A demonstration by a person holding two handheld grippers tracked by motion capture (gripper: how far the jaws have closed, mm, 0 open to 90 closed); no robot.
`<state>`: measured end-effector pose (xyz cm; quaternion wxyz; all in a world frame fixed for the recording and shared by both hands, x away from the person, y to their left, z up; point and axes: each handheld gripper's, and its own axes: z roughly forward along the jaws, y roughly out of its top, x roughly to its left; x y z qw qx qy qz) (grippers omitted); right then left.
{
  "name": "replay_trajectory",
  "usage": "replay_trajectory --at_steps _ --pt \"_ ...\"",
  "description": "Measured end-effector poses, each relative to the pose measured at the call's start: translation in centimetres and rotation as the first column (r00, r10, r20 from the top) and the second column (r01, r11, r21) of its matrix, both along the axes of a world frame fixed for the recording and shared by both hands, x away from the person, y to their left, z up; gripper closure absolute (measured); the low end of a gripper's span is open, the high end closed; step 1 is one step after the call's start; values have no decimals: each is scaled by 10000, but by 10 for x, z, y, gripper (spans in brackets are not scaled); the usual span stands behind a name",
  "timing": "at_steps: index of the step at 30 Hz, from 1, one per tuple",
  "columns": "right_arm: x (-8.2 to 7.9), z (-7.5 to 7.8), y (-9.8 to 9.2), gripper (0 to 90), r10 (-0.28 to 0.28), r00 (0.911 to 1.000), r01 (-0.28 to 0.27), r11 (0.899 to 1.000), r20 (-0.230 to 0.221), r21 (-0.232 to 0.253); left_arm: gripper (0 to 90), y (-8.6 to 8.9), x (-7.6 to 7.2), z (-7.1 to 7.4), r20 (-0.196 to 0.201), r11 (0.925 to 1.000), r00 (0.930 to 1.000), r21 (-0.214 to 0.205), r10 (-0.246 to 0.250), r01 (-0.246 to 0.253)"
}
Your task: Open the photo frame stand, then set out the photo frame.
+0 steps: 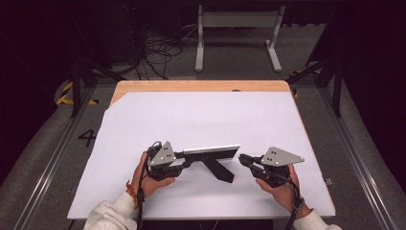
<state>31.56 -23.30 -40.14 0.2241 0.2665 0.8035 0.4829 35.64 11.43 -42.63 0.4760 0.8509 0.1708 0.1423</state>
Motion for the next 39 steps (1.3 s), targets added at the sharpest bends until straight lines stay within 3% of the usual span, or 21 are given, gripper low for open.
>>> replay_trajectory --at_steps 9,29,39 --pt "0 4 5 900 13 9994 -12 10000 349 -20 657 -2 1 0 -20 10000 10000 -82 7 -8" --pt "4 7 12 900 -241 9979 235 9997 596 112 670 0 -3 5 169 9995 9999 -302 -15 20" --pt "4 6 16 900 -466 9959 477 9988 782 -123 721 0 -3 6 219 9997 9997 -227 70 -65"
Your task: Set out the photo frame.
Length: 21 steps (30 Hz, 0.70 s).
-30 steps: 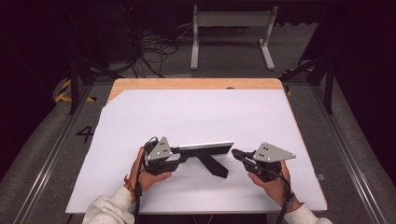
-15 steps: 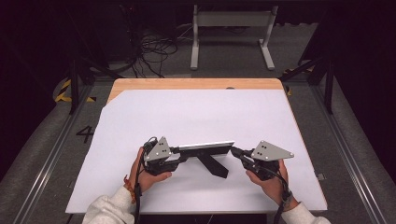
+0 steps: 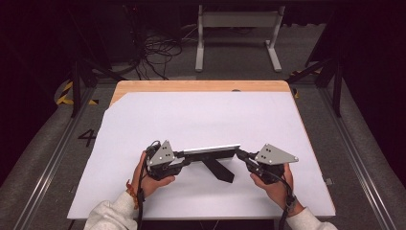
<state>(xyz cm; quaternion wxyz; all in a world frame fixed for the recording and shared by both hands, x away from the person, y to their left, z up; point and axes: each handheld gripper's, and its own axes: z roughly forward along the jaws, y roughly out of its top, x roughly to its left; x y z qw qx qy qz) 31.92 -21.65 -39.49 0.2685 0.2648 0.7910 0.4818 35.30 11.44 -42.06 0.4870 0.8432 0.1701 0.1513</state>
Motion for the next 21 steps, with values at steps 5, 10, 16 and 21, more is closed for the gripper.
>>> replay_trajectory --at_steps 5,10,16,21 --pt "1 0 1 900 -94 10000 94 9999 26 -39 740 0 -1 0 80 10000 10000 47 -31 31" --pt "5 -1 3 900 -159 9999 159 9999 2 -27 759 -1 -3 1 74 9999 9999 76 -135 134" --pt "10 -3 8 900 -139 9999 139 9999 -89 -43 790 -2 -4 1 15 9996 9996 51 -277 276" --pt "16 -3 10 900 -313 9994 314 9995 -125 79 812 -4 -5 1 30 9992 9992 73 -404 404"
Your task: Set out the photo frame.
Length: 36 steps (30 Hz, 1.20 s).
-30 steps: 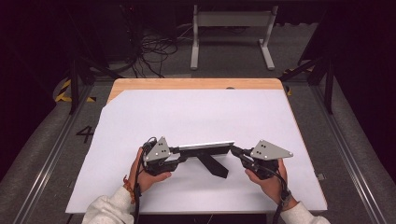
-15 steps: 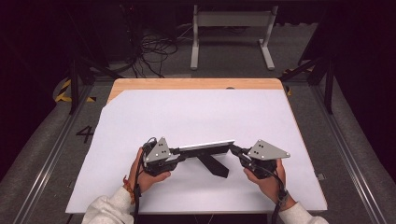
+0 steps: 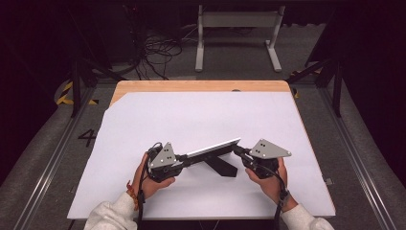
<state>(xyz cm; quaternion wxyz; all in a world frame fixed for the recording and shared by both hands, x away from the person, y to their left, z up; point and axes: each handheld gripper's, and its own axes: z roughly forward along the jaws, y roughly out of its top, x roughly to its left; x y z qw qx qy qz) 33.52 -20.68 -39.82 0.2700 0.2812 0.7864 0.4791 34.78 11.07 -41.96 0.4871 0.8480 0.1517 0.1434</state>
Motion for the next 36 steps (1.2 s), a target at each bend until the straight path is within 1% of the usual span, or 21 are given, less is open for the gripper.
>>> replay_trajectory --at_steps 7,9,15,21,33,36 --pt "4 -1 2 900 -229 9997 229 9997 65 24 814 -2 -3 0 -24 9999 9999 7 -127 127" --pt "5 -1 4 900 -253 9996 253 9997 85 18 813 -3 -3 1 33 9999 9999 61 -147 147" --pt "9 -1 6 900 -362 9993 361 9993 94 44 805 -6 -6 1 13 9994 9994 99 -344 344" --pt "14 -1 8 900 -471 9989 470 9989 60 90 793 -10 -8 2 27 9990 9991 147 -430 430" --pt "22 -1 11 900 -527 9986 527 9983 -31 240 767 -12 -10 2 -51 9987 9988 125 -491 491" --pt "24 -1 12 900 -494 9987 497 9981 -86 353 762 -13 -10 2 -83 9987 9987 99 -501 502"
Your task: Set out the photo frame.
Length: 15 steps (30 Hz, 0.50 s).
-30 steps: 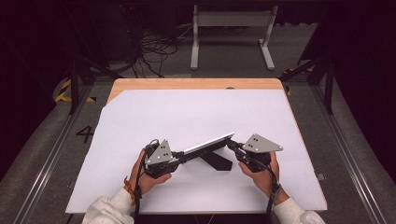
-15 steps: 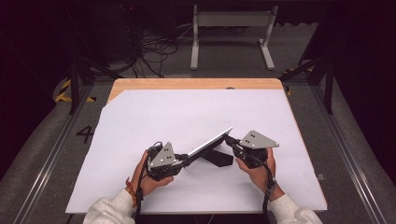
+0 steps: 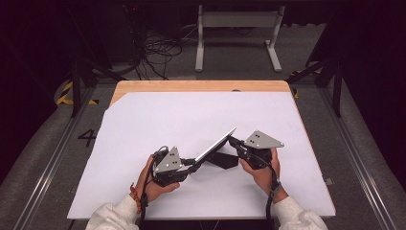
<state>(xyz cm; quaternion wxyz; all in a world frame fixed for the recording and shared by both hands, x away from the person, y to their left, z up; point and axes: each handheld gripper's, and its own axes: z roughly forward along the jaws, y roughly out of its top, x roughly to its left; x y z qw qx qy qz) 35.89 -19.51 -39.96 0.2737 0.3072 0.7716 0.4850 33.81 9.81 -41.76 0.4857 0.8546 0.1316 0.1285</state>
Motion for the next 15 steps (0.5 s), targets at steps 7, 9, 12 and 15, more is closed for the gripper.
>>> replay_trajectory --at_steps 7,9,12,15 --pt "-2 2 -2 900 56 10000 -57 10000 43 31 758 4 -2 3 16 9998 9999 -60 -169 169" --pt "-4 3 -3 900 94 9999 -94 9999 53 61 757 6 -3 5 49 9997 9998 -89 -217 217" --pt "-5 4 -4 900 143 9999 -143 9999 60 84 777 8 -4 6 67 9996 9996 -103 -261 262" --pt "-6 5 -3 900 216 9998 -216 9997 53 100 794 9 -4 7 62 9996 9996 -94 -278 279"
